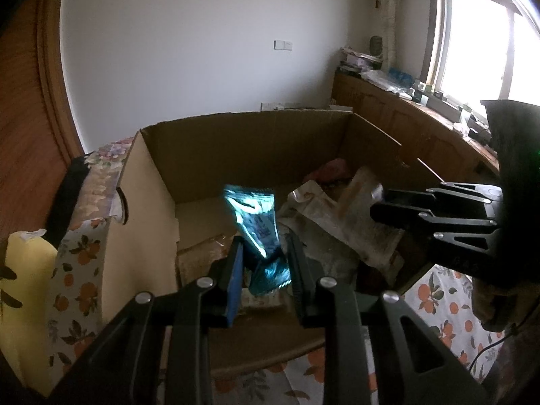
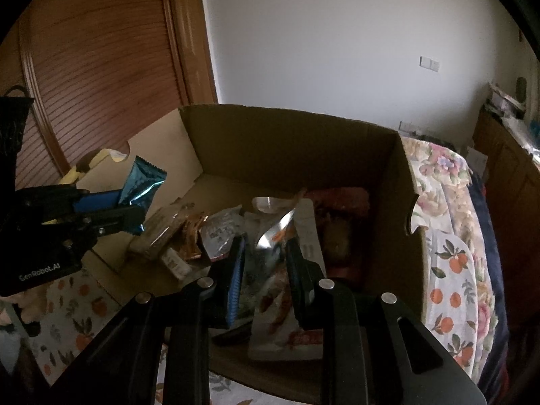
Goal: Organize snacks
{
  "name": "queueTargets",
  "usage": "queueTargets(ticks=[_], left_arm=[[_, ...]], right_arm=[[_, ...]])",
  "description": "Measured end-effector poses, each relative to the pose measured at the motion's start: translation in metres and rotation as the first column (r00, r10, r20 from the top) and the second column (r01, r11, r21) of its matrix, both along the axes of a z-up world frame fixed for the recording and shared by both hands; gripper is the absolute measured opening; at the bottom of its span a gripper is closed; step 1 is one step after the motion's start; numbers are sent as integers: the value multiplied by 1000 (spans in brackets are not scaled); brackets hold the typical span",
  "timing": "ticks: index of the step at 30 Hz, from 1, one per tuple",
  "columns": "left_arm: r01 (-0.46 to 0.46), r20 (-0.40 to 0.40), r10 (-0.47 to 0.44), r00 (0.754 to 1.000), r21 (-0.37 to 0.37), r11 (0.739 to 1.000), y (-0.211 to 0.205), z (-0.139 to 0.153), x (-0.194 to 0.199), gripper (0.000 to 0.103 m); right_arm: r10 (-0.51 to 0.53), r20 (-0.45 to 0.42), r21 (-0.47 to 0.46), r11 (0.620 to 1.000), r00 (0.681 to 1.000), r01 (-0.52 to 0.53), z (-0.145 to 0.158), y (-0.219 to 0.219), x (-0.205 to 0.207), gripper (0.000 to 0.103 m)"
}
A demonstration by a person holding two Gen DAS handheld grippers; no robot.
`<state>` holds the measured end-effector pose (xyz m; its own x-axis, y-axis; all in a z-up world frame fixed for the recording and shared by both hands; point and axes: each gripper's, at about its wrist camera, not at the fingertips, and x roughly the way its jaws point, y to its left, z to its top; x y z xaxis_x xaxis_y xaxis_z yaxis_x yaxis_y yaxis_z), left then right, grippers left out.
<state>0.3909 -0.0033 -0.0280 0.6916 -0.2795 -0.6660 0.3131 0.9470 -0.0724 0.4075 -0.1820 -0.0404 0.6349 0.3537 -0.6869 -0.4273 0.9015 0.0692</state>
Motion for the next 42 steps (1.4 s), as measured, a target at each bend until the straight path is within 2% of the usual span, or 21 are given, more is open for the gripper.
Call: queueTargets(ticks=[4, 8, 10, 16, 22, 25, 27, 29, 30, 31, 32, 36, 38, 42], left_arm=[[5, -6, -5, 1000, -4, 1000, 0, 1, -3, 24], [-12, 16, 12, 1000, -1, 1000, 1, 8, -9, 37], [-25, 41, 25, 999, 3, 1000, 2, 11, -14, 39], [-56, 95, 57, 994, -17, 998, 7, 25, -44, 42], [-69, 153, 72, 986, -21, 997, 7, 46, -85, 55], [-62, 193, 66, 979, -27, 998, 4, 60, -112, 70], [-54, 213, 62, 975, -40, 998, 3, 69, -130, 72], [-51, 227, 58, 972, -37, 998, -1, 76, -147, 75], [-54, 239, 61, 969, -35, 998, -2, 79, -156, 78], [-56, 250, 63, 966, -35, 998, -3, 82, -163, 80], [-58, 274, 66, 959, -38, 998, -4, 86, -176, 83], [-95, 344, 103, 933, -40, 995, -6, 96, -210, 90], [-99, 360, 114, 926, -60, 993, -4, 99, -225, 91], [-104, 382, 134, 914, -99, 990, 1, 104, -251, 91]], right_arm=[[-3, 9, 1, 1000, 1000, 3, 2, -1, -4, 23], [-1, 38, 14, 1000, 999, 0, 10, -2, -16, 23], [-1, 50, 28, 1000, 999, 0, 16, -4, -27, 23], [-8, 84, 55, 998, 996, 3, 29, -8, -65, 23], [-35, 113, 71, 997, 993, 27, 46, -15, -107, 24], [-48, 135, 75, 996, 990, 38, 56, -21, -129, 36], [-64, 152, 81, 995, 986, 52, 62, -23, -144, 47], [-82, 170, 83, 994, 982, 69, 69, -26, -159, 70], [-90, 177, 91, 993, 980, 75, 72, -28, -166, 76], [-93, 181, 102, 992, 979, 76, 76, -29, -174, 86], [-96, 188, 108, 991, 977, 77, 78, -31, -181, 91], [-114, 223, 94, 991, 968, 95, 89, -33, -211, 96], [-128, 241, 105, 989, 962, 106, 94, -36, -225, 103], [-150, 257, 141, 983, 955, 117, 99, -41, -250, 103]])
